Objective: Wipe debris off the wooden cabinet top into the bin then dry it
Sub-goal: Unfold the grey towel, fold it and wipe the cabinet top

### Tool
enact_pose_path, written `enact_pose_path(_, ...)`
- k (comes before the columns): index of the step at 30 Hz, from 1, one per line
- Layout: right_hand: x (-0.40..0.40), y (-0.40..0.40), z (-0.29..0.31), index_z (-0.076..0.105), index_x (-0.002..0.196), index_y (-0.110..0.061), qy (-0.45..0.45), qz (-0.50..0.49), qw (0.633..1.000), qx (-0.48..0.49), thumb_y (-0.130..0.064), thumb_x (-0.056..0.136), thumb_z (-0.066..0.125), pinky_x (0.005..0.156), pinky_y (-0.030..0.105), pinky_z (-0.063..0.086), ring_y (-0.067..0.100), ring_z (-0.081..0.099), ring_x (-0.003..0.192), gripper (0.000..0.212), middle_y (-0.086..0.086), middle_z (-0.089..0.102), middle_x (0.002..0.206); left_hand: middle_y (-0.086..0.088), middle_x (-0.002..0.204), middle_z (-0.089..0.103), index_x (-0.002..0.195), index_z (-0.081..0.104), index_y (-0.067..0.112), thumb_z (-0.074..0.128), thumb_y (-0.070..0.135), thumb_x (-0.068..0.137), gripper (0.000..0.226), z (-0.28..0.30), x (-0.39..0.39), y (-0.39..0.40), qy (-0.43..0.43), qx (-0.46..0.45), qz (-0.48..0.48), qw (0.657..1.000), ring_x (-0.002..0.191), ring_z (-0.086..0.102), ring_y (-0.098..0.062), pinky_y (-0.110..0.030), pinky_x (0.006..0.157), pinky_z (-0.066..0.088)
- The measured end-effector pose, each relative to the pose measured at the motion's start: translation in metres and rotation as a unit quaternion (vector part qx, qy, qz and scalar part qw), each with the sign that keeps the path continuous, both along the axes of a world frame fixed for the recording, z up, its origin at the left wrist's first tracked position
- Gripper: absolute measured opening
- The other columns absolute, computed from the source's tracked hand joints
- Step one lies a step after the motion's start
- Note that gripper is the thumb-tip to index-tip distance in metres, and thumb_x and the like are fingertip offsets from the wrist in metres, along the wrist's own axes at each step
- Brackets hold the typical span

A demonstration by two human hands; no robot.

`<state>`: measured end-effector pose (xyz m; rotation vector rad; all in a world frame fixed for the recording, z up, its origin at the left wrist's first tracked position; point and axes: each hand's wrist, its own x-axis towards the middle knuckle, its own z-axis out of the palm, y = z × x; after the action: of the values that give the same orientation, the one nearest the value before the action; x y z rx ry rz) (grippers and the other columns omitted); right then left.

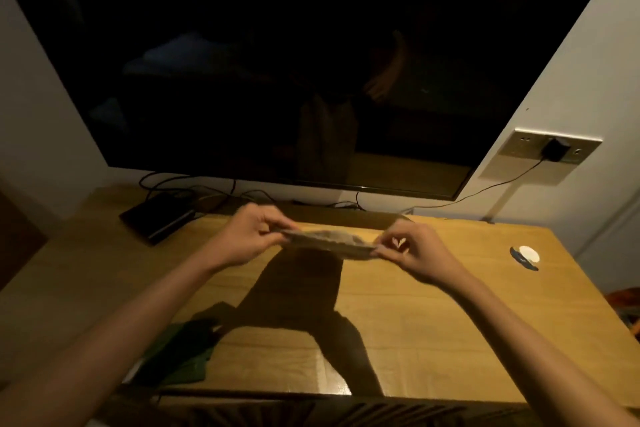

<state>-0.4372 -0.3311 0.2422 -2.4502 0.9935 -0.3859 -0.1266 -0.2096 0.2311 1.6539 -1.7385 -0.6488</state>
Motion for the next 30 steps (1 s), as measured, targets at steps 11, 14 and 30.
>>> enact_pose_path(11, -0.046, 0.08, -0.138, 0.076, 0.086, -0.037, 0.075, 0.025, 0.974, 0.211, -0.042, 0.09, 0.076, 0.076, 0.021, 0.054, 0.004, 0.065, 0.086, 0.006, -0.019, 0.07, 0.089, 0.03, 0.099, 0.072, 0.1, 0.075, 0.042, 0.074, 0.015, 0.089, 0.029, -0.128, -0.03, 0.082, 0.107, 0.237, -0.041, 0.965, 0.102, 0.064, 0.01, -0.011, 0.089, 0.05)
enact_pose_path(14, -0.039, 0.065, -0.139, 0.076, 0.094, -0.034, 0.063, 0.011, 0.976, 0.21, -0.035, 0.098, 0.069, 0.074, 0.018, 0.053, 0.003, 0.064, 0.088, 0.008, -0.015, 0.069, 0.096, 0.023, 0.104, 0.073, 0.1, 0.076, 0.04, 0.074, 0.016, 0.089, 0.027, -0.137, -0.02, 0.069, 0.136, 0.232, 0.0, 0.963, 0.101, 0.066, 0.008, -0.014, 0.086, 0.051)
enact_pose_path(30, 0.093, -0.009, -0.257, 0.046, 0.148, -0.019, 0.133, -0.029, 0.987, 0.08, -0.035, 0.105, 0.05, 0.114, 0.039, 0.04, 0.027, 0.046, 0.139, 0.046, 0.007, 0.035, 0.16, -0.007, 0.133, 0.062, 0.136, 0.059, 0.016, 0.054, 0.009, 0.1, 0.037, -0.236, 0.01, -0.021, 0.031, 0.165, 0.237, 0.957, 0.122, 0.057, -0.022, -0.037, 0.1, 0.049)
